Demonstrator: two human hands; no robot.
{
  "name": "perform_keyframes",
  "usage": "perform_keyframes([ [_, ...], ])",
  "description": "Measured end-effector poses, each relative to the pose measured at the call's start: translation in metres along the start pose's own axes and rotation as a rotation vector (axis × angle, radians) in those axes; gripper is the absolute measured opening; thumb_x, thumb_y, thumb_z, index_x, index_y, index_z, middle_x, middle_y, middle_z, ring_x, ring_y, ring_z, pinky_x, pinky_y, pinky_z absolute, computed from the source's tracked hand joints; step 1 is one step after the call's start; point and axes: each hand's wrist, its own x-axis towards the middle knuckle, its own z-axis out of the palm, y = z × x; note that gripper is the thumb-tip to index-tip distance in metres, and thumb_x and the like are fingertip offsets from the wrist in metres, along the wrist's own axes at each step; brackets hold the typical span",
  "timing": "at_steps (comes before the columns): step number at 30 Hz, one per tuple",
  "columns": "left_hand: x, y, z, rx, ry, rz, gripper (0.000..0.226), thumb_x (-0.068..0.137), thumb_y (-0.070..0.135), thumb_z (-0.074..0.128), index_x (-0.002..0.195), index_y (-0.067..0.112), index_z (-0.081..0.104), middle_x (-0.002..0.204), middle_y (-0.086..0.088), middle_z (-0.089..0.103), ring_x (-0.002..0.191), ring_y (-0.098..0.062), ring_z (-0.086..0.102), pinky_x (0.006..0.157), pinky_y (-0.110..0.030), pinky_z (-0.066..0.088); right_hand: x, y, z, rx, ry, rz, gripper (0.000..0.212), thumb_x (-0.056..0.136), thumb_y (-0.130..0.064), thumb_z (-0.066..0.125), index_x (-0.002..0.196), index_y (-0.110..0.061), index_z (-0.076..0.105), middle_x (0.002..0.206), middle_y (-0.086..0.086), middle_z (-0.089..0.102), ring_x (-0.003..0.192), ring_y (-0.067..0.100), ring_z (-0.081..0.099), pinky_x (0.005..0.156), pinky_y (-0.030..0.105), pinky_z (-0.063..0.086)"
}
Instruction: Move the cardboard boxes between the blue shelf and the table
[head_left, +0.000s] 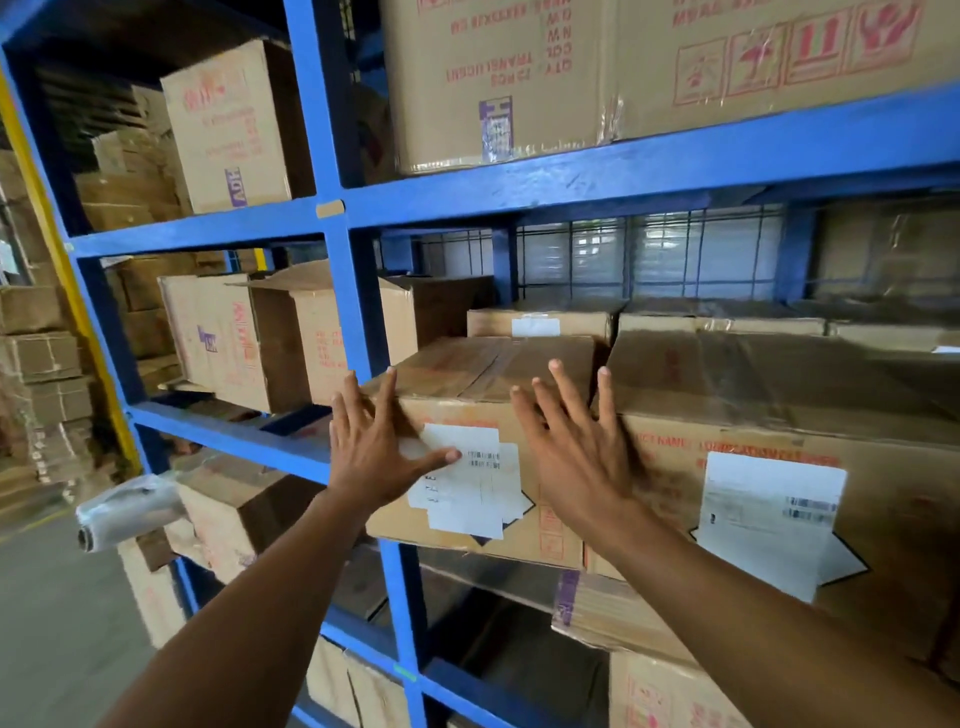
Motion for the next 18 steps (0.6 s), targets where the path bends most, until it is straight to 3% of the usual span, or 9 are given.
perform_keyframes([
  [2,0.017,-0.001,0.009,0.101,0.015,0.052,0.138,0.053,0.098,0.054,0.156,0.043,-0.02,0.166,-0.005,-0.03,0.152,-0.042,-0.025,0.123,-0.065,-0.001,0.012,-0.003,0.0,-0.078,-0.05,0.052,0.077,0.095,-0.028,0.048,0.16,-0.016,0.006,0.168,0.017,0.011,0.155,0.036,-0.014,0.114,0.069,-0.016],
  [6,0.046,-0.009,0.016,0.185,0.054,0.131,0.135,0.055,0.101,0.049,0.159,0.038,-0.007,0.17,-0.006,-0.019,0.153,-0.036,-0.026,0.123,-0.062,-0.005,0.039,-0.019,-0.009,-0.153,-0.158,0.148,0.074,0.095,-0.03,0.048,0.159,-0.012,0.016,0.164,0.023,0.021,0.155,0.038,-0.004,0.109,0.073,-0.022],
  [9,0.059,-0.013,0.014,0.182,0.043,0.167,0.131,0.054,0.099,0.053,0.159,0.036,0.006,0.171,-0.006,-0.004,0.154,-0.032,-0.024,0.123,-0.063,-0.003,0.055,-0.033,-0.014,-0.148,-0.219,0.254,0.074,0.09,-0.029,0.059,0.156,-0.012,0.031,0.158,0.021,0.036,0.155,0.037,0.008,0.111,0.075,-0.013],
  [13,0.064,-0.017,0.013,0.136,0.005,0.216,0.127,0.054,0.098,0.054,0.155,0.031,0.016,0.168,-0.007,0.005,0.155,-0.031,-0.021,0.124,-0.063,-0.001,0.062,-0.048,-0.014,-0.15,-0.197,0.366,0.07,0.089,-0.027,0.063,0.152,-0.009,0.037,0.154,0.022,0.041,0.152,0.037,0.019,0.114,0.072,-0.007],
  [15,0.065,-0.019,0.011,0.127,-0.017,0.234,0.127,0.057,0.098,0.052,0.157,0.03,0.014,0.169,-0.009,0.001,0.154,-0.032,-0.023,0.124,-0.061,-0.005,0.062,-0.053,-0.01,-0.143,-0.161,0.41,0.071,0.091,-0.026,0.059,0.154,-0.009,0.032,0.16,0.022,0.032,0.154,0.036,0.012,0.115,0.072,-0.008],
  [18,0.057,-0.027,0.013,0.187,0.097,0.389,0.119,0.073,0.096,0.038,0.162,0.03,-0.004,0.17,-0.009,-0.017,0.153,-0.032,-0.028,0.123,-0.056,-0.014,0.044,-0.057,0.01,-0.138,-0.052,0.439,0.084,0.092,-0.035,0.053,0.161,-0.014,0.009,0.169,0.016,-0.002,0.155,0.033,-0.011,0.115,0.071,-0.008],
])
